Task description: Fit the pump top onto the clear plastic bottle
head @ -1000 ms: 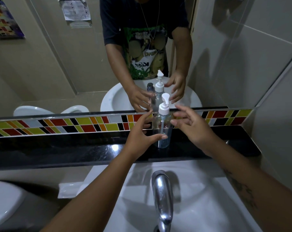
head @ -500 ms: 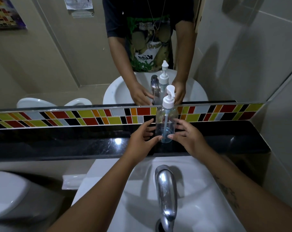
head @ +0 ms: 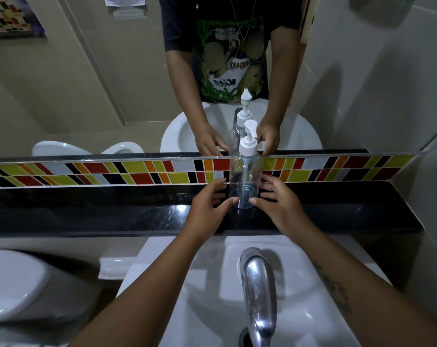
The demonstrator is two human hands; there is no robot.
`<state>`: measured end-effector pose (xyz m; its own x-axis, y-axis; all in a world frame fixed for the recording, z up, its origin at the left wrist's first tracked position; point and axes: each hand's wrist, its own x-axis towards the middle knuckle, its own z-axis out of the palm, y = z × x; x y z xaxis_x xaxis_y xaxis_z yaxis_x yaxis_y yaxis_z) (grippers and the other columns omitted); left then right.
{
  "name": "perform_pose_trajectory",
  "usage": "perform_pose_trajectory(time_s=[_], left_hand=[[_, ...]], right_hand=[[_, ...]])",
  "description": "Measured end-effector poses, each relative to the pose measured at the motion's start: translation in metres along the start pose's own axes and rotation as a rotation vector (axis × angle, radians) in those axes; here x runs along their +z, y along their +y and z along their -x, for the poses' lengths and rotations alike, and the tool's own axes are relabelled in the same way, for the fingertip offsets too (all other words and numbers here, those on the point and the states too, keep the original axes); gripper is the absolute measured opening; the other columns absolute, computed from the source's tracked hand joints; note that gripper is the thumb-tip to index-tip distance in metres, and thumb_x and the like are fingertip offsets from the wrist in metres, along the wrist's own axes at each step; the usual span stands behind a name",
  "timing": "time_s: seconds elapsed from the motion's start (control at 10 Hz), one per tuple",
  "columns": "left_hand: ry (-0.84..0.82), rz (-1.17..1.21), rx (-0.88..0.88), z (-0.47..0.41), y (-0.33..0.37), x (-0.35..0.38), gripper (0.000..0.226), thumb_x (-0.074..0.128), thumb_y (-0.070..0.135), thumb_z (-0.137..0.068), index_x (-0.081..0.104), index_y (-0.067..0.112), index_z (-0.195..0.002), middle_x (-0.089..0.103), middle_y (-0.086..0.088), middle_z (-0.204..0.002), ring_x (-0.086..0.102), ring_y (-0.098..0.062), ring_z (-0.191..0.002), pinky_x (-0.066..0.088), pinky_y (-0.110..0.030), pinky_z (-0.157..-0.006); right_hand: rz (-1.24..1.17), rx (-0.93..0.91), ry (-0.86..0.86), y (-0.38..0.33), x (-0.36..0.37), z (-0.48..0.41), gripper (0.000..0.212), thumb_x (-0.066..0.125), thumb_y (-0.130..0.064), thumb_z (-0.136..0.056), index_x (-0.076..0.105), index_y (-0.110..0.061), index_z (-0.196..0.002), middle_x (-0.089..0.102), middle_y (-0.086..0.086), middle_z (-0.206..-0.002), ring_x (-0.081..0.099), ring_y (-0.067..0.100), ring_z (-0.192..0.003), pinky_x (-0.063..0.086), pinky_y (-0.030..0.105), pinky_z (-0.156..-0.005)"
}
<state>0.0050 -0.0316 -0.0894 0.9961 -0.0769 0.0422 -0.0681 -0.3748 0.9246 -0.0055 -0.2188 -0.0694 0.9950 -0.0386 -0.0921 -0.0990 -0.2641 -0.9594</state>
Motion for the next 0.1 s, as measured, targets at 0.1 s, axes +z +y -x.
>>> perform_pose_trajectory(time_s=[0.1], left_hand=[[0.149, -0.207, 0.055, 0.0039, -0.0060, -0.0072, 0.039, 0.073, 0.029, -0.091, 0.065, 0.014, -0.126, 0.069, 0.000, -0.116, 0.063, -0.016, -0.106, 0.056, -0.042, -0.093]], right_hand=[[0.215, -0.033, 0.113, 0.0056, -0.0036, 0.0036, 0.063, 0.072, -0.025, -0.083, 0.045, -0.017, -0.139, 0.056, 0.005, -0.135, 0.050, 0.022, -0.125, 0.042, 0.039, -0.103]])
